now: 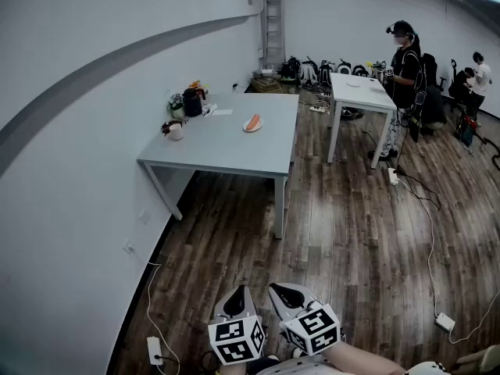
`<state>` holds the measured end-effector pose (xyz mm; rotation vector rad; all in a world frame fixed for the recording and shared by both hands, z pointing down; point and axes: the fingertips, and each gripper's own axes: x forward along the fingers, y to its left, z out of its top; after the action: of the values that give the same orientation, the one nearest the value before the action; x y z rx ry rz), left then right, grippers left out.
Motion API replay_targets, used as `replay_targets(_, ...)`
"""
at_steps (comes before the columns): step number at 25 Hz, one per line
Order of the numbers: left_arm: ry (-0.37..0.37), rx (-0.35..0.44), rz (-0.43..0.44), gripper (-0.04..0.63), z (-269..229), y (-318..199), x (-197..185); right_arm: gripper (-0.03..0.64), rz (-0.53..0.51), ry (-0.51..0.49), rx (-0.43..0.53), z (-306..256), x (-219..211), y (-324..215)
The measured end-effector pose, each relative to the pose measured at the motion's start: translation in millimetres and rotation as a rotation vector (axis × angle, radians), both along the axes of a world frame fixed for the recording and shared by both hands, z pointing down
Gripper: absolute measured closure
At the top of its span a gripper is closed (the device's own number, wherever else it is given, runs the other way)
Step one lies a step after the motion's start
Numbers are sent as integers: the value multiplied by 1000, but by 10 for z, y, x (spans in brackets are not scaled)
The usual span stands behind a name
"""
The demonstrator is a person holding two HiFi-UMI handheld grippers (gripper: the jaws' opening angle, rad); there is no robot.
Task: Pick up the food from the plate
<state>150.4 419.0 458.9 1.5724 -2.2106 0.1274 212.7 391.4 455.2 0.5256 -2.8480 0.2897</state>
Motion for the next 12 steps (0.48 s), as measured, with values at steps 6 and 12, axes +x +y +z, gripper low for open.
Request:
replay_targets(6, -17, -10, 9, 588, 17, 44, -138, 618, 13, 18, -10, 55, -174, 31)
replay_targets(12, -12, -19, 8, 588, 98, 85, -420, 618, 18, 22, -20, 132, -426, 96)
